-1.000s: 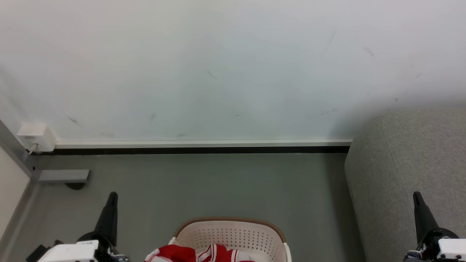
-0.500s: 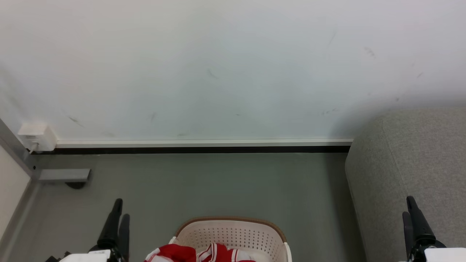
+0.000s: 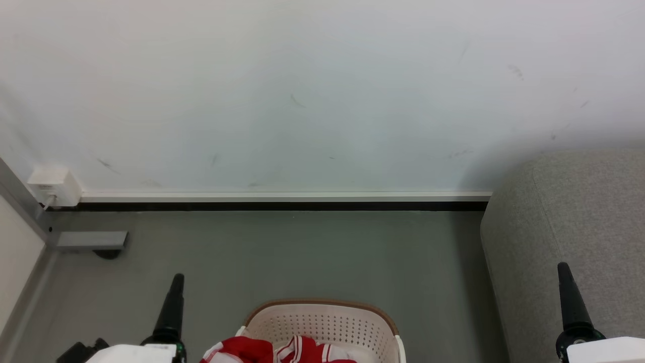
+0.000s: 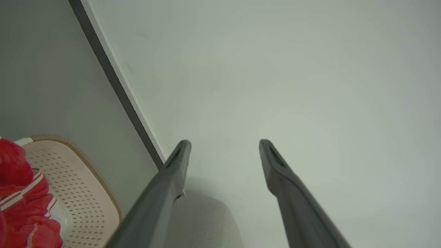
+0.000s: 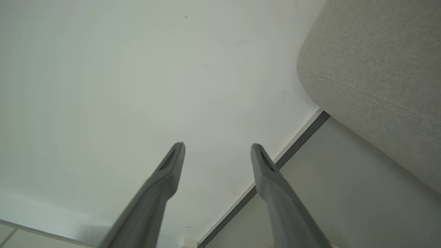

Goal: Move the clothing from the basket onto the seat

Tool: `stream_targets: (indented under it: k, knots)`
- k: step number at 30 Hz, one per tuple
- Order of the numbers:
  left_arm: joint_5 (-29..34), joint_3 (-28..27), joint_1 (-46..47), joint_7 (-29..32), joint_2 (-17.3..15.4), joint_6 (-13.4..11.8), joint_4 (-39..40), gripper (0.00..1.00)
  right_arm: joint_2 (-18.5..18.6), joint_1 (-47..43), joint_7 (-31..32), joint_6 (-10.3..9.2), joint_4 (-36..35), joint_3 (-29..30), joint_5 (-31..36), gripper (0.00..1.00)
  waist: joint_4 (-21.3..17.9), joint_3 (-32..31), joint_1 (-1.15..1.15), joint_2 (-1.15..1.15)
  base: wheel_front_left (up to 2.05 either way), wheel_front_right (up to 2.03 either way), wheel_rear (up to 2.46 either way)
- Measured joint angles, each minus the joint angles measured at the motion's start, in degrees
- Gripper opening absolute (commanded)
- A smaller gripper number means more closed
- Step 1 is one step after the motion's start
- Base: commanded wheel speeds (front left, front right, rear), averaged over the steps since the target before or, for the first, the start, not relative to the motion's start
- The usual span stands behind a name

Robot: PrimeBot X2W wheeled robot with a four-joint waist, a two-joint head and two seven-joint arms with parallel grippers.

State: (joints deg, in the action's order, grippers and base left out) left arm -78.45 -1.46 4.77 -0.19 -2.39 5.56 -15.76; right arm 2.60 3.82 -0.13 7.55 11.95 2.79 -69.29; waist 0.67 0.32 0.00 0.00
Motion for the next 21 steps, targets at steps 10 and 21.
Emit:
stream_targets:
  k: [10, 21]
  knots:
    - [12.48, 3.34, 0.02, -1.99, -0.02, -2.54, 0.7, 1.0, 0.14, -0.98, -2.03, 0.0, -1.63, -2.14, 14.69, 1.0, 0.2, -0.15, 0.0, 0.0, 0.0, 0.0, 0.0]
    - [24.6, 5.58, 0.01, -4.35, -0.04, -4.71, 1.19, 1.0, 0.33, -1.83, -4.28, 0.0, -1.63, -3.68, 27.21, 1.0, 0.57, -0.33, 0.0, 0.0, 0.0, 0.0, 0.0]
